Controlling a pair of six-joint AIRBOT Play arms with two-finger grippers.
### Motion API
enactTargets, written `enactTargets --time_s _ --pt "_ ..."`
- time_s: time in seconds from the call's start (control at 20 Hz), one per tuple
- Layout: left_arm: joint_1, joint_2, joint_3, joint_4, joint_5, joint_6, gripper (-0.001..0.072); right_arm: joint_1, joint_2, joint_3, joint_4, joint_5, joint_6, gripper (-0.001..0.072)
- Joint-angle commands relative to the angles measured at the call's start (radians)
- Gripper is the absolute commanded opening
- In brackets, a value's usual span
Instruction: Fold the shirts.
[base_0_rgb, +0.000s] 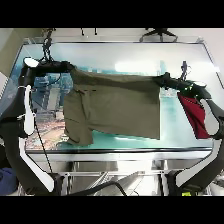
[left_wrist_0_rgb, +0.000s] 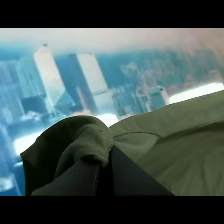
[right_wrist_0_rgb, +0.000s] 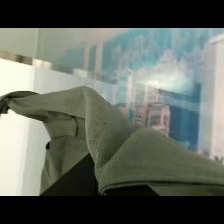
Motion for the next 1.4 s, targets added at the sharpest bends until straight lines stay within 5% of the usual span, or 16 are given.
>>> enactTargets --time_s 0.0,0.25,0.65,1.05,1.1,1.15,1.2,1.3,1.35 --pt "0.034 0.034 -0.030 0.047 -0.045 -0.011 0.0021 -0.015 -0.029 0.061 -0.019 0.097 0.002 0.0021" --pt "0.067 0.079 -0.160 0.128 -0.123 -0.018 0.0021 0.005 -0.019 0.038 -0.344 0.138 0.108 0.0021" --pt "-0.004 0.074 -0.282 0.297 -0.068 -0.019 0.0021 0.032 -0.020 -0.016 -0.599 0.011 0.209 0.0022" --pt "-0.013 0.074 -0.267 0.297 -0.145 -0.060 0.0025 0.016 -0.012 -0.015 -0.589 -0.006 0.224 0.0024" --pt "-0.021 0.074 -0.249 0.298 -0.159 -0.060 0.0096 0.016 -0.002 -0.015 -0.578 0.000 0.223 0.0054" --pt "-0.025 0.074 -0.217 0.299 -0.180 -0.061 0.0484 0.016 0.014 -0.015 -0.575 0.004 0.224 0.0170" --pt "-0.025 0.074 -0.185 0.299 -0.192 -0.076 0.0681 0.013 0.040 -0.015 -0.579 0.011 0.223 0.0189" --pt "-0.013 0.074 -0.109 0.300 -0.251 -0.141 0.0669 -0.003 0.106 -0.015 -0.609 0.023 0.227 0.0191" --pt "-0.002 0.074 -0.071 0.300 -0.299 -0.167 0.0669 -0.014 0.143 -0.015 -0.640 0.033 0.251 0.0280"
